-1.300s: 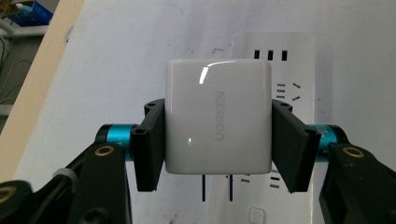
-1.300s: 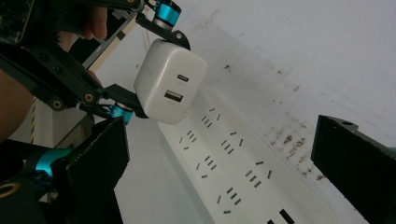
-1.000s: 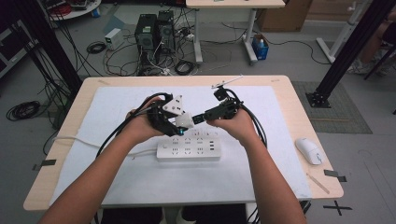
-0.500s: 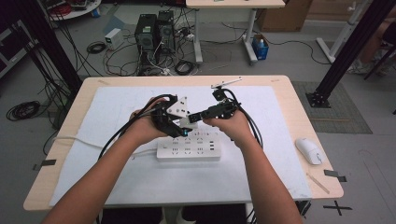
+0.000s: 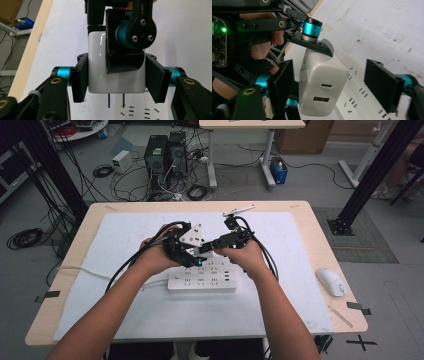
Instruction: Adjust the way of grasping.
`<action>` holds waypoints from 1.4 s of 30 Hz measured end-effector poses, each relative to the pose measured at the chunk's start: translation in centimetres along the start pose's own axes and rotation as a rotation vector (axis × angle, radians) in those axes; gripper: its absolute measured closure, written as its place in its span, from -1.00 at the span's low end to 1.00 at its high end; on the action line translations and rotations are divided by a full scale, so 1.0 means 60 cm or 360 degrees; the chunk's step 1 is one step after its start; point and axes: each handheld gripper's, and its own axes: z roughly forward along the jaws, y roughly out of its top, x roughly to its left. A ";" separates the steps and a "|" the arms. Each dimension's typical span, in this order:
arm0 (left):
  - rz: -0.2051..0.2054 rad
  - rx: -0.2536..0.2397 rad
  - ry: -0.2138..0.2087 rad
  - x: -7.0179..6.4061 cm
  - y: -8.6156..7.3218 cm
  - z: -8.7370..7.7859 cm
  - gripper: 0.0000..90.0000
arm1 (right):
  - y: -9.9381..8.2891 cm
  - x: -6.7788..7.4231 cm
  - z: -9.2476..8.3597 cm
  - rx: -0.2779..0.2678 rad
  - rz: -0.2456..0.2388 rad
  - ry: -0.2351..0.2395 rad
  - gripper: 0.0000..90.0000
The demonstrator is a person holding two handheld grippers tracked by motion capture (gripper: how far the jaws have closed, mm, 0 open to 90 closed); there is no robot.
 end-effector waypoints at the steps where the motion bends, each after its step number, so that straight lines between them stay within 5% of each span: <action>1: 0.0000 -0.0002 0.0002 0.000 0.000 0.000 -0.05 | 0.000 0.001 0.002 0.0000 0.0003 0.0005 -0.43; 17: 0.0017 -0.0005 0.0052 -0.003 0.002 0.001 -0.05 | 0.000 0.000 0.006 -0.0027 0.0007 0.0011 -0.17; 42: 0.0054 -0.0021 0.0109 -0.005 0.004 -0.003 -0.06 | 0.000 -0.001 0.005 -0.0086 0.0040 0.0138 0.28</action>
